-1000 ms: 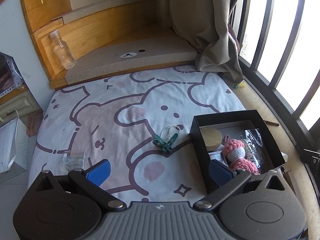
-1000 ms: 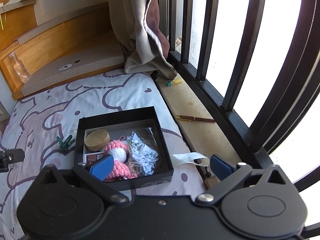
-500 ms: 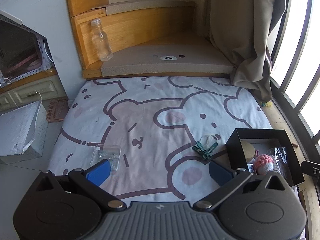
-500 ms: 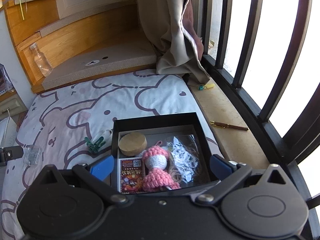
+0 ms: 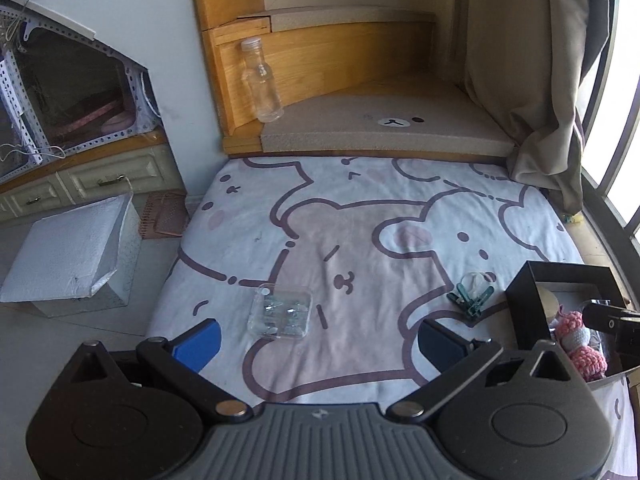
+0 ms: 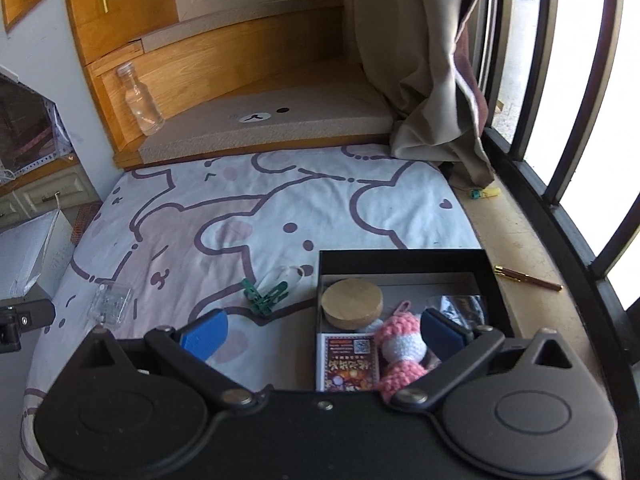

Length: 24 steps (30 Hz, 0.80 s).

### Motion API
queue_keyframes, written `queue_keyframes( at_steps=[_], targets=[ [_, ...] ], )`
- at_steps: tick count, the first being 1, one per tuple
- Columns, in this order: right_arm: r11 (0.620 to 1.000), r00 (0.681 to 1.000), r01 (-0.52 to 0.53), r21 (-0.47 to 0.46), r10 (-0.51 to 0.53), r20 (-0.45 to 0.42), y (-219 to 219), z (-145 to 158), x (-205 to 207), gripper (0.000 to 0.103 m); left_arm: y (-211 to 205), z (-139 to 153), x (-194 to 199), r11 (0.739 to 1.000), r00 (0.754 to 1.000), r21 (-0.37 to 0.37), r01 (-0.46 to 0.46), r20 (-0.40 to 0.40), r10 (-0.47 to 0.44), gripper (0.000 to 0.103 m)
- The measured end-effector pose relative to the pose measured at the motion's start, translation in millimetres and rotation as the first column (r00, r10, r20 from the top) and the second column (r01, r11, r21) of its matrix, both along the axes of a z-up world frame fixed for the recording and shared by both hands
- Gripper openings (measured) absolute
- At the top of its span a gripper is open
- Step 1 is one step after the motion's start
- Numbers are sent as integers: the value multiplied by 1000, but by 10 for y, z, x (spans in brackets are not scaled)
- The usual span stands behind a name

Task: Organize objects
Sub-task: 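Move the left gripper toward the clear plastic case while the right gripper approaches the green clothespins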

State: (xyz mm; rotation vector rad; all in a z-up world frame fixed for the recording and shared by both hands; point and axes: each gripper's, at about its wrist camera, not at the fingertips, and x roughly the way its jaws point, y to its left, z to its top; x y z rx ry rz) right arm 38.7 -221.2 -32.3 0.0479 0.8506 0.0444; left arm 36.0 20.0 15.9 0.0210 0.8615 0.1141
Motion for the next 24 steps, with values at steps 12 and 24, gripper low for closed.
queue_keyframes(
  at_steps=[12, 24],
  targets=[
    [996, 996, -84, 11, 84, 11, 448, -19, 53, 103, 381, 17, -69, 998, 998, 7, -67, 1, 67, 103],
    [998, 997, -71, 3, 70, 17, 449, -22, 66, 103, 394, -18, -32, 998, 998, -16, -66, 4, 66, 103]
  ],
)
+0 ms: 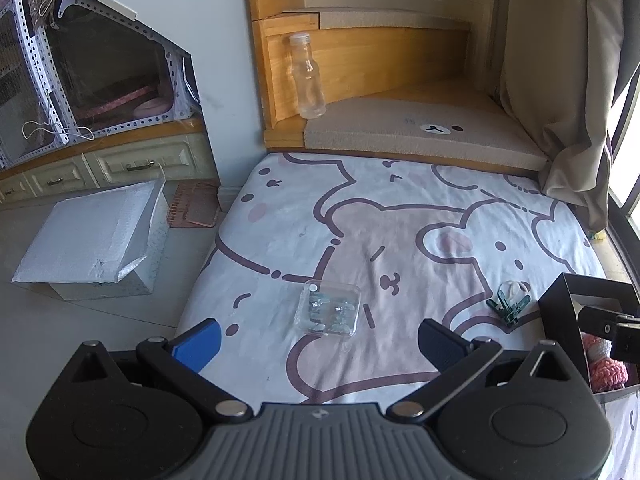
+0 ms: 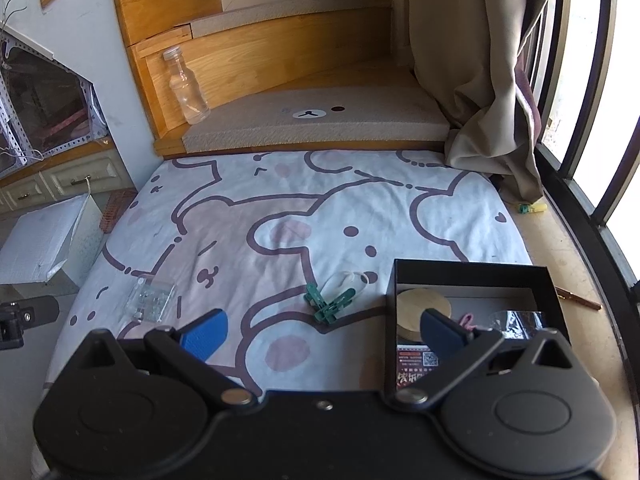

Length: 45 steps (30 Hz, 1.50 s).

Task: Organize objects
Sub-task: 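Move the left gripper toward the clear plastic case while the right gripper approaches the green clothespins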

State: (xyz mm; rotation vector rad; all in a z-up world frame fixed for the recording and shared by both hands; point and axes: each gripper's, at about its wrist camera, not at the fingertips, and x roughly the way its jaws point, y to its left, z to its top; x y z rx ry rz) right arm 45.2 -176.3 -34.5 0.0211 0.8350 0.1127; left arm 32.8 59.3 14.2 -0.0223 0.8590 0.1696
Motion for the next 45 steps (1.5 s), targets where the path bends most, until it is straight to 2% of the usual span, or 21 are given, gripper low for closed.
queue_keyframes(
  at_steps=[11, 17, 25, 30, 35, 41, 45],
  targets=[
    [999, 999, 34, -18, -33, 10, -137, 14, 4, 103, -99, -47, 112, 999, 1000, -37, 16, 9, -16, 103],
    [999, 999, 44, -10, -44, 32, -146, 16, 37, 103, -96, -32, 163, 1000, 1000, -23, 12, 20, -12, 103],
    [997, 997, 43, -60, -39, 70, -39, 11, 72, 103, -5, 183, 174, 999, 992, -11, -44, 116, 45, 103],
    [994, 994, 64, -90, -56, 93, 20, 15, 81, 103, 34, 190, 159, 998, 988, -5, -69, 137, 69, 103],
    [995, 992, 44, -88, -33, 119, 50, 32, 100, 103, 139, 106, 215, 995, 989, -26, -92, 117, 95, 103],
    [997, 988, 59, -49, -52, 144, 103, 29, 207, 103, 263, -12, 324, 994, 990, 16, -110, 87, 108, 103],
    [997, 989, 24, -75, -13, 145, 218, -70, 286, 103, 374, -89, 391, 993, 990, 18, -120, 73, 119, 103]
  ],
)
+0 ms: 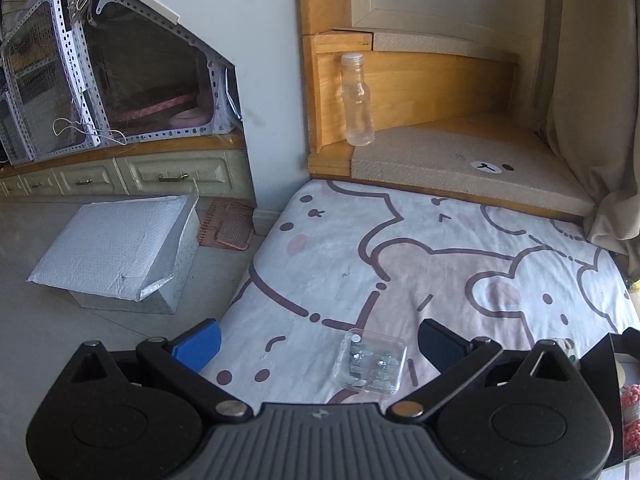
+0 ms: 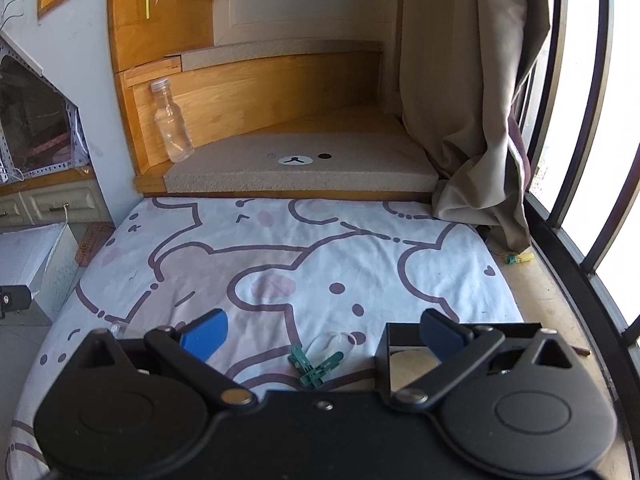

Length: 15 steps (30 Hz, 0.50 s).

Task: Organize objects
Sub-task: 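Close the left gripper on the clear case while the right gripper closes on the green clothespins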

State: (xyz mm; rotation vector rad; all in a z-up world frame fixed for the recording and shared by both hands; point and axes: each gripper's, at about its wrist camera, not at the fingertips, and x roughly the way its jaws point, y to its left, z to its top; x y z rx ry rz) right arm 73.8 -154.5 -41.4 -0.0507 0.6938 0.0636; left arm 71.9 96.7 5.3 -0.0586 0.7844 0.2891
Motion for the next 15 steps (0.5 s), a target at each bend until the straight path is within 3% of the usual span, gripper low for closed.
queue_keyframes(
  at_steps=[7, 15],
  targets=[
    [1000, 999, -22, -9, 21, -30, 90, -162, 190, 103, 207, -127, 127, 997, 999, -62, -43, -15, 42, 103],
    [987, 993, 48, 156, -30, -118, -90, -370, 493, 102, 348, -304, 298, 993, 998, -105, -55, -37, 51, 99]
  ],
)
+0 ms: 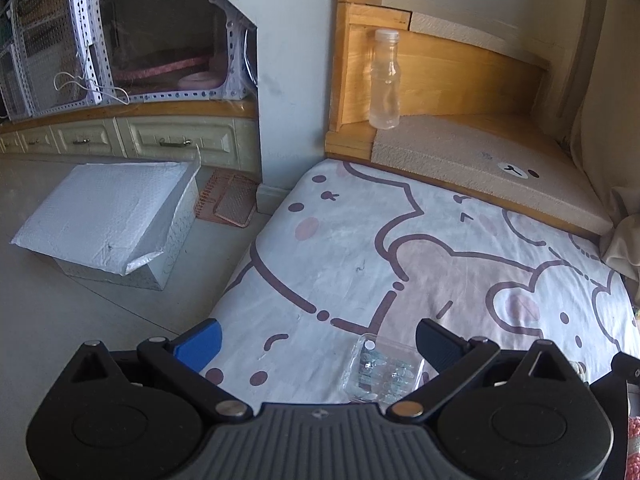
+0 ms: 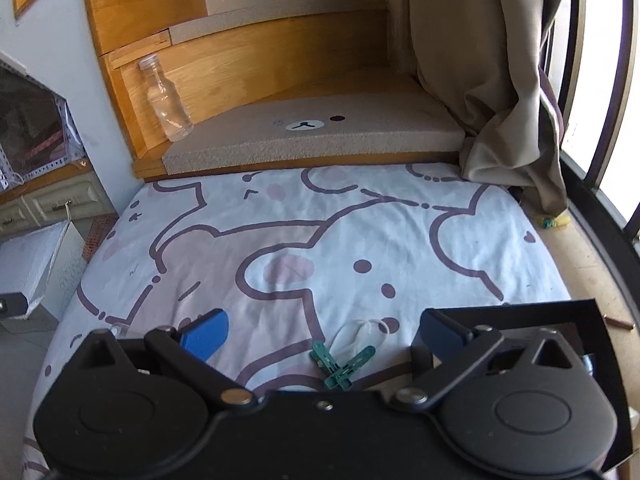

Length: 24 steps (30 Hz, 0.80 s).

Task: Organize objects
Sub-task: 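Close the left gripper on the clear case while the right gripper closes on the green clothespins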

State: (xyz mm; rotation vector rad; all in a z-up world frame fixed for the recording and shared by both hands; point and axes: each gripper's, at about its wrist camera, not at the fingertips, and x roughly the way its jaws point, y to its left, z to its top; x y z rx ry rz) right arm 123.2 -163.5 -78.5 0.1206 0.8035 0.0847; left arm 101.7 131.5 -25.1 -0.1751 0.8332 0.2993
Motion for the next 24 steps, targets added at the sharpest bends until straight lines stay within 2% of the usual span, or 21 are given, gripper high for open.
queue_keyframes(
  at_steps=[7, 13, 16, 17, 21, 24],
  targets=[
    [985, 993, 96, 145, -84, -86, -124, -252, 279, 81, 31, -235, 200, 998, 998, -43, 39, -52, -41, 81],
    [977, 968, 138, 160, -98, -232, -94, -559, 473, 74, -56, -457, 393, 992, 988, -41, 116, -99, -120, 80],
    [980, 954, 154, 126, -114, -278, -86, -672, 533, 72, -90, -589, 484, 988, 981, -50, 144, -126, -149, 80],
    [983, 952, 155, 99, -122, -282, -70, -684, 546, 67, -97, -630, 512, 988, 979, -52, 147, -134, -153, 81],
    [992, 943, 125, -12, -122, -310, 7, -724, 609, 68, -114, -778, 618, 985, 973, -76, 158, -156, -168, 82],
    [993, 937, 82, -83, -105, -332, 90, -761, 625, 68, -152, -866, 678, 981, 969, -94, 172, -166, -185, 87]
  ],
)
